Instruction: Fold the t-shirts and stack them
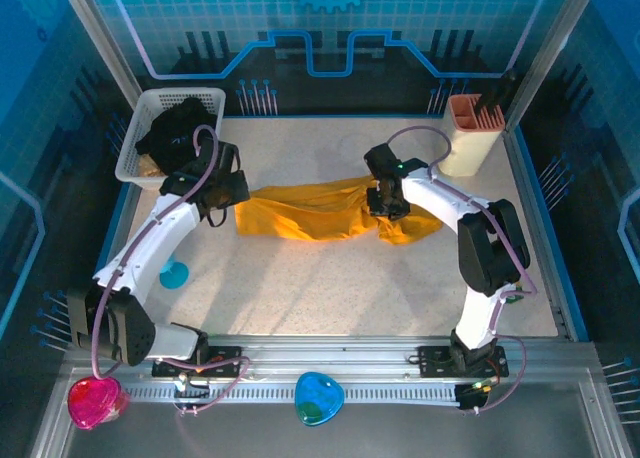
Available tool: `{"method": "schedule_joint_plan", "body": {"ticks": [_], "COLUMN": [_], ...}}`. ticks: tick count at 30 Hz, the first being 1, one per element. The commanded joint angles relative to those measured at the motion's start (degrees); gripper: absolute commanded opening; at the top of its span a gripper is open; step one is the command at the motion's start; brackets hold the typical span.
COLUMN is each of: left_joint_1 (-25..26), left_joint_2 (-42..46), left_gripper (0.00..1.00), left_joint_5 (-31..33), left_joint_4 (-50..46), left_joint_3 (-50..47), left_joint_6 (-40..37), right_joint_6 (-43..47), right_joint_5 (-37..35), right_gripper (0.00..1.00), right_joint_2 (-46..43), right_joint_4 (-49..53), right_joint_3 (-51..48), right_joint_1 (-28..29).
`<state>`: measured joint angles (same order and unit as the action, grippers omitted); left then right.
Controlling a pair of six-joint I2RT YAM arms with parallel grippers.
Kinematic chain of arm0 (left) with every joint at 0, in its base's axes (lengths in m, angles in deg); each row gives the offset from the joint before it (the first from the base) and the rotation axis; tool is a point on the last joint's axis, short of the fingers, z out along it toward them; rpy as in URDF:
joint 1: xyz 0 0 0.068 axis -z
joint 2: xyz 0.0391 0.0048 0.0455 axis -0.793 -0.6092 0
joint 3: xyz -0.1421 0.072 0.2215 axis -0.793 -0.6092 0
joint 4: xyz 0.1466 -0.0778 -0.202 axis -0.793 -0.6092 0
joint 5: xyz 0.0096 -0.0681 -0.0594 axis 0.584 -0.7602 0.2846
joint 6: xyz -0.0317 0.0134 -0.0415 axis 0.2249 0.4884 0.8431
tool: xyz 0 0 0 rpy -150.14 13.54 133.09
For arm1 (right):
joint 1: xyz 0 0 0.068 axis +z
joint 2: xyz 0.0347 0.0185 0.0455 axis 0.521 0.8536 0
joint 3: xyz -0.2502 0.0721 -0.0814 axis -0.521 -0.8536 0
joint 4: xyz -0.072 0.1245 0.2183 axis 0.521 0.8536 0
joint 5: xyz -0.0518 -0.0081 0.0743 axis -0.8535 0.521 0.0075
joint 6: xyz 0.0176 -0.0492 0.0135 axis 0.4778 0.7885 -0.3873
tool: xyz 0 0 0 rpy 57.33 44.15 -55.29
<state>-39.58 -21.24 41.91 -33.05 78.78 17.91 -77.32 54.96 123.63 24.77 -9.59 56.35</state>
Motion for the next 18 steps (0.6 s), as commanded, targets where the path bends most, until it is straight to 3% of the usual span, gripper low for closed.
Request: {"method": "schedule_joint_plan", "body": {"ticks": [1,3,8,13,18], "left_joint_1": [-0.49,-0.49,-0.51,-0.57,-0.58], "left_joint_2": [1.44,1.36,1.83,2.91,3.11], "left_gripper": [0.00,0.00,0.00,0.00,0.00], "left_joint_5": [-0.23,-0.23,0.29,1.16,0.95], "left_joint_4": [0.77,0.61,0.09,-0.77,-0.75], "left_joint_3": [-0.82,-0.88,-0.79,-0.79,-0.88], "left_joint_6": [1.01,0.91,0.30,-0.49,-0.15], "right_joint_6": [-0.76,-0.24,4.72,15.51,23.75], "right_joint_5": [-1.62,-1.97,-6.26,-20.32,-31.53], "right_gripper": [0.12,0.00,0.00,0.00,0.00], "right_joint_2": [-0.46,-0.57,-2.55,-6.56,-3.96], "right_joint_4": [-0.19,-0.02,3.19,8.48,5.91], "right_joint_3": [-1.22,-1.40,-1.42,-1.19,2.80], "right_joint_1": [-0.78,-1.26,-2.74,-6.64,-10.65]}}
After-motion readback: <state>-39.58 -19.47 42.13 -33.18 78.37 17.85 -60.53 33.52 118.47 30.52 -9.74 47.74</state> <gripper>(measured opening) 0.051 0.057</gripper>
